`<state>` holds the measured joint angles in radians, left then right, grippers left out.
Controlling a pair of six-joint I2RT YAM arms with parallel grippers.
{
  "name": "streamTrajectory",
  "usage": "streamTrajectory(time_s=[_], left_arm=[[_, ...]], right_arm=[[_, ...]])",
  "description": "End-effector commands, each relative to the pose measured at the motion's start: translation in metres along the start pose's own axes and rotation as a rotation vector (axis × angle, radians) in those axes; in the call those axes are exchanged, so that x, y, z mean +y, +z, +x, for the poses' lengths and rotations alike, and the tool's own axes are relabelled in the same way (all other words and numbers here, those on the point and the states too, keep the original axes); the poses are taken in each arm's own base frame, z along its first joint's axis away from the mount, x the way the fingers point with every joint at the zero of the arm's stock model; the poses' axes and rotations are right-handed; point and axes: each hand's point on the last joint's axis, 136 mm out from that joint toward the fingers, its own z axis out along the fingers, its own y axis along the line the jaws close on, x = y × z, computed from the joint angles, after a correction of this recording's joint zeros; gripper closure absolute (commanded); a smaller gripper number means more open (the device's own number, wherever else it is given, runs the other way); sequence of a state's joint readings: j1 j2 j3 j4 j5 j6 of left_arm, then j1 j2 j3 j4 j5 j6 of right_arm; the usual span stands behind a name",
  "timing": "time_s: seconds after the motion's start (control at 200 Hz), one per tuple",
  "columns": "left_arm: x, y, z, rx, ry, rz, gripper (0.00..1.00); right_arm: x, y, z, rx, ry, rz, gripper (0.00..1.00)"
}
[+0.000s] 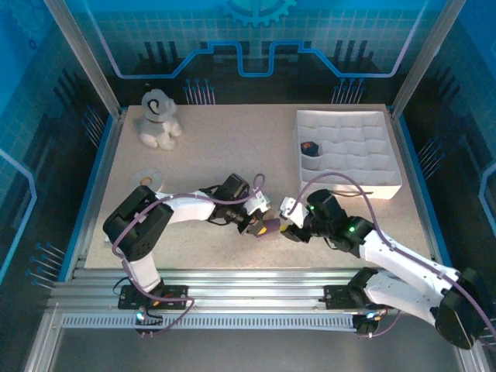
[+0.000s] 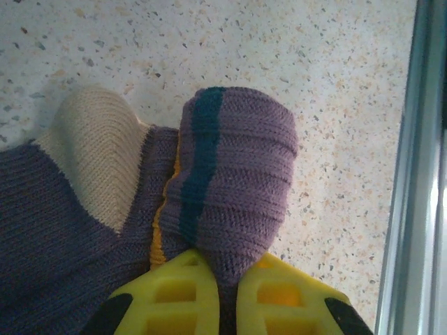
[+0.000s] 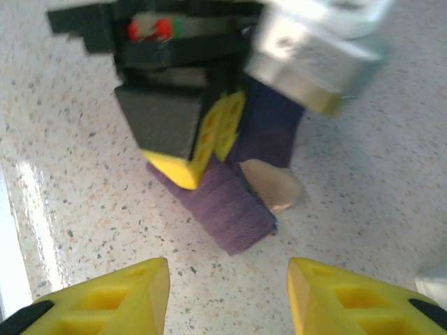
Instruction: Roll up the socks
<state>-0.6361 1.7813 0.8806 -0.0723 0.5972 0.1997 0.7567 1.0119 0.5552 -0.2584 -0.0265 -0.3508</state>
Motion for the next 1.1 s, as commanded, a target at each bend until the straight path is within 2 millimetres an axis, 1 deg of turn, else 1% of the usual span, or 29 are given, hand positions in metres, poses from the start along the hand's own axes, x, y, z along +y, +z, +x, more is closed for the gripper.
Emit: streamTrajectory(time_s=[0.0,0.09,0.195,0.445,0.57,0.761,0.866,1.096], left_arm=[[0.002,0.007,0.043,0.122,-0.160,0.053,1.00],[0.003,0.009,0.044,0.135,-0.190,0.078,1.00],[0.004,0.009,0.043,0.138,-0.222,0.100,1.00],[0.007,0.010,0.037,0.124,-0.281,0.156,1.00],[0.009,0.009,0.040,0.138,-0.313,0.170,1.00],[0.011,0.005,0.039,0.133,-0.344,0.191,1.00],[0.011,0.003,0.038,0.129,-0.356,0.203,1.00],[0.009,0.004,0.035,0.129,-0.368,0.221,1.00]], right_arm=[[0.005,0.015,0.000,0.045,-0.198,0.030,0.53],[0.015,0.027,0.003,0.078,-0.302,0.026,0.53],[0.018,0.038,0.005,0.102,-0.365,0.017,0.52],[0.011,0.056,0.014,0.161,-0.461,0.044,0.52],[0.009,0.060,0.011,0.159,-0.476,0.055,0.52],[0.004,0.058,0.001,0.111,-0.495,0.096,0.52],[0.005,0.056,-0.001,0.094,-0.515,0.102,0.51],[0.006,0.066,0.008,0.137,-0.574,0.077,0.52]])
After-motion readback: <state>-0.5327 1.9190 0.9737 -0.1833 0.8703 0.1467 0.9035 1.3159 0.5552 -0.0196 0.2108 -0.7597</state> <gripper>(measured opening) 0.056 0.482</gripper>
